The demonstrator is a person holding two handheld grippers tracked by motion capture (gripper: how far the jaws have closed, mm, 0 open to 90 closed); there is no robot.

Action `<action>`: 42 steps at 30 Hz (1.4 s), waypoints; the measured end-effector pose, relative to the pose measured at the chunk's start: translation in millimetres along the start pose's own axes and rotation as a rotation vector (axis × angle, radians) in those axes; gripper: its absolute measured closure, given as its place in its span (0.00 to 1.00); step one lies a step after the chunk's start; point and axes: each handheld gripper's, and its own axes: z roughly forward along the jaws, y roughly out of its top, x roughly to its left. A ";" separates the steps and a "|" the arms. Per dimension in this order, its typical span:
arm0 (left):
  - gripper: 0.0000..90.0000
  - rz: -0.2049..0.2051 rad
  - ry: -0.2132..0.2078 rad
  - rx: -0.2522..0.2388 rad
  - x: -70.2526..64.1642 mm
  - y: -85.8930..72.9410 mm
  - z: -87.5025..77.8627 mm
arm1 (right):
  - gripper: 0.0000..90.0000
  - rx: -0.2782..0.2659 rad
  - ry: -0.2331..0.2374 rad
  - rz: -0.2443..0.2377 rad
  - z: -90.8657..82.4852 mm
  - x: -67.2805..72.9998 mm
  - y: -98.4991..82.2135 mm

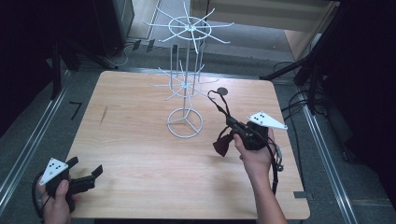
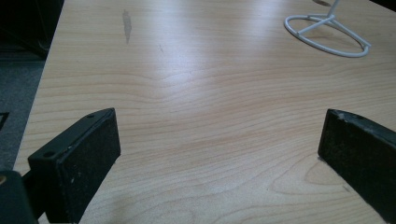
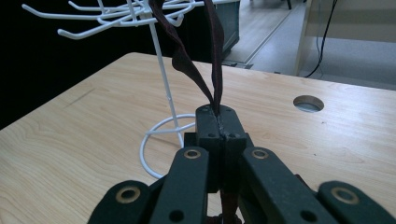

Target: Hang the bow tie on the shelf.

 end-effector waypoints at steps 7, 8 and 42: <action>0.00 0.001 -0.002 0.002 0.6 0.1 -0.2 | 1.00 0.001 0.003 0.002 12.6 3.2 -1.5; 0.00 0.001 -0.002 0.002 0.6 0.1 -0.2 | 1.00 0.004 0.004 -0.001 15.0 3.7 -1.7; 0.00 -0.002 -0.005 0.001 0.9 0.0 -0.3 | 1.00 0.085 -0.017 0.039 88.3 16.3 -13.5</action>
